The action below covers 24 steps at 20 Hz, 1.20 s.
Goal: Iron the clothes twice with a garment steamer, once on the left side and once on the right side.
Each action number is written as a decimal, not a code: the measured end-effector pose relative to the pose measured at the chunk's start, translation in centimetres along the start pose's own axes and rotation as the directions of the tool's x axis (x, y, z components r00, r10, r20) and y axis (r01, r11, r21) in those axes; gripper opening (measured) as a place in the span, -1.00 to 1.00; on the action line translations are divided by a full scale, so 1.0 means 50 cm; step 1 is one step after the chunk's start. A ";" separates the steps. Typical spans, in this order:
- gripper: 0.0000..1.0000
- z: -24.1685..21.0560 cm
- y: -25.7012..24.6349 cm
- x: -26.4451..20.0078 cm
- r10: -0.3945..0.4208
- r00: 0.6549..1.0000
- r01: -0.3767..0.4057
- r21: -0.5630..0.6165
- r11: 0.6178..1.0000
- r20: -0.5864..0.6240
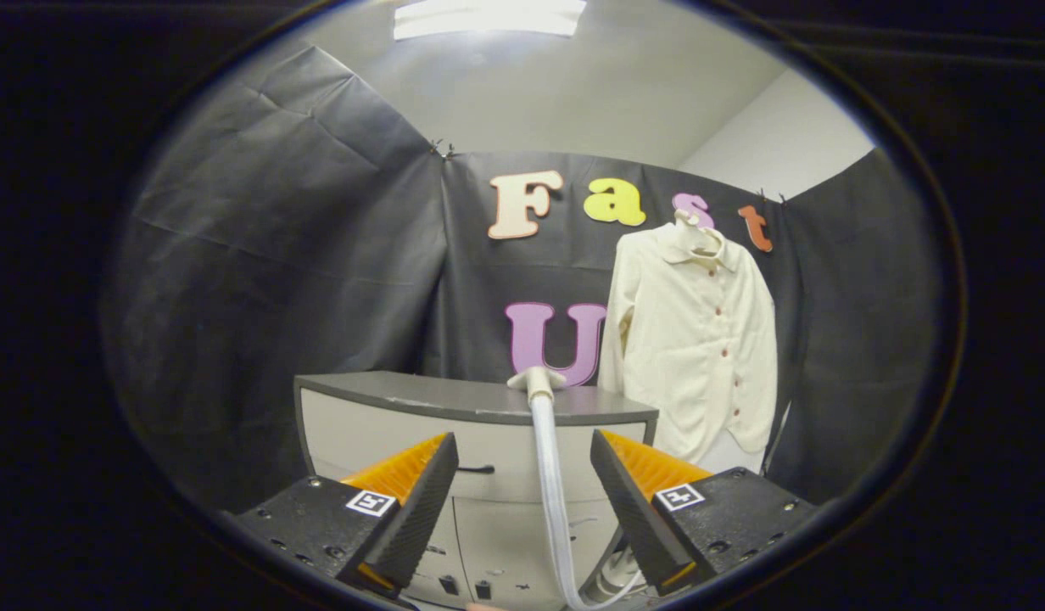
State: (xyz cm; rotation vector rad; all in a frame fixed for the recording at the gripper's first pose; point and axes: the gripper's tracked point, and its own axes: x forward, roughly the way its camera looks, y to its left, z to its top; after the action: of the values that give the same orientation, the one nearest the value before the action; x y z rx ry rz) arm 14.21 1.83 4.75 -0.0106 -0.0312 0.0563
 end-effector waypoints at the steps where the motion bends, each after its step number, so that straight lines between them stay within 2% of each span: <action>1: 0.91 0.007 0.002 0.018 0.003 1.000 -0.003 -0.001 1.000 -0.001; 7: 0.90 0.034 0.008 0.125 0.004 1.000 -0.004 0.023 1.000 0.002; 11: 0.91 0.010 0.016 0.214 0.043 0.996 -0.044 -0.010 0.999 -0.080; 15: 0.89 -0.012 0.003 0.292 0.041 0.992 -0.048 -0.053 0.997 -0.117; 18: 0.85 -0.021 -0.004 0.344 0.052 0.987 -0.056 -0.023 0.998 -0.151; 20: 0.77 -0.028 0.000 0.379 0.082 0.976 -0.076 0.038 0.996 -0.202; 24: 0.58 -0.075 -0.004 0.436 0.121 0.918 -0.066 0.154 0.986 -0.377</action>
State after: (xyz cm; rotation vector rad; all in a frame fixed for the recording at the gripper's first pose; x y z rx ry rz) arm 36.10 2.83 1.65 0.1163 0.3695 0.1519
